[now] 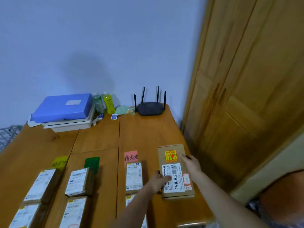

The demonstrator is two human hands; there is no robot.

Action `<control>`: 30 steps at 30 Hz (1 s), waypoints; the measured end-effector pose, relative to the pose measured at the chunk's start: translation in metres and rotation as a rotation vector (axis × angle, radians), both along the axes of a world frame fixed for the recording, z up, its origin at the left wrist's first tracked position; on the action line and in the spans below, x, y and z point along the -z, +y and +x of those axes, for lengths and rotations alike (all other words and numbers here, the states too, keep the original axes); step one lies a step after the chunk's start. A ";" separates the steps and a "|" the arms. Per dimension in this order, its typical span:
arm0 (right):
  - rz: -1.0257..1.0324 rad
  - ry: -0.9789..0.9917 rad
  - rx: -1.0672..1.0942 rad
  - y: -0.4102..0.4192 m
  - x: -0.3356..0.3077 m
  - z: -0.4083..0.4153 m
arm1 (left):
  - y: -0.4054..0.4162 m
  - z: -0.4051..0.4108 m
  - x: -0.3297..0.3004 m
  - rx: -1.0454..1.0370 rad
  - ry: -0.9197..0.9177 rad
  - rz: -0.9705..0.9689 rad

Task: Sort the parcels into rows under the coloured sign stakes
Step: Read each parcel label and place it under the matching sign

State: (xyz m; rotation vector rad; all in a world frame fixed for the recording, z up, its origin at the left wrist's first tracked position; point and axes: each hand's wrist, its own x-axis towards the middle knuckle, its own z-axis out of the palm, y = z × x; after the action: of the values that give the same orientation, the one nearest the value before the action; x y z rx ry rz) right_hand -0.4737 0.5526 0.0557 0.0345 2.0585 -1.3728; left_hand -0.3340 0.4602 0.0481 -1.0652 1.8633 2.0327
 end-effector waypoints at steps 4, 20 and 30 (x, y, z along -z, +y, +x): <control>0.054 -0.106 -0.037 0.021 0.021 -0.015 | 0.027 -0.021 0.021 -0.073 -0.074 0.016; 0.159 -0.247 -0.184 0.013 0.076 -0.031 | 0.041 -0.044 0.084 -0.181 -0.306 -0.068; 0.235 -0.231 -0.163 0.018 0.098 -0.028 | 0.032 -0.043 0.088 -0.096 -0.212 -0.008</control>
State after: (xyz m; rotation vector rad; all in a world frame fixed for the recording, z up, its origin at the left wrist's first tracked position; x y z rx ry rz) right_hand -0.5020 0.5707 -0.0424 0.1179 1.9697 -0.9763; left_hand -0.3774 0.4925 -0.0394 -1.3383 1.7468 1.8772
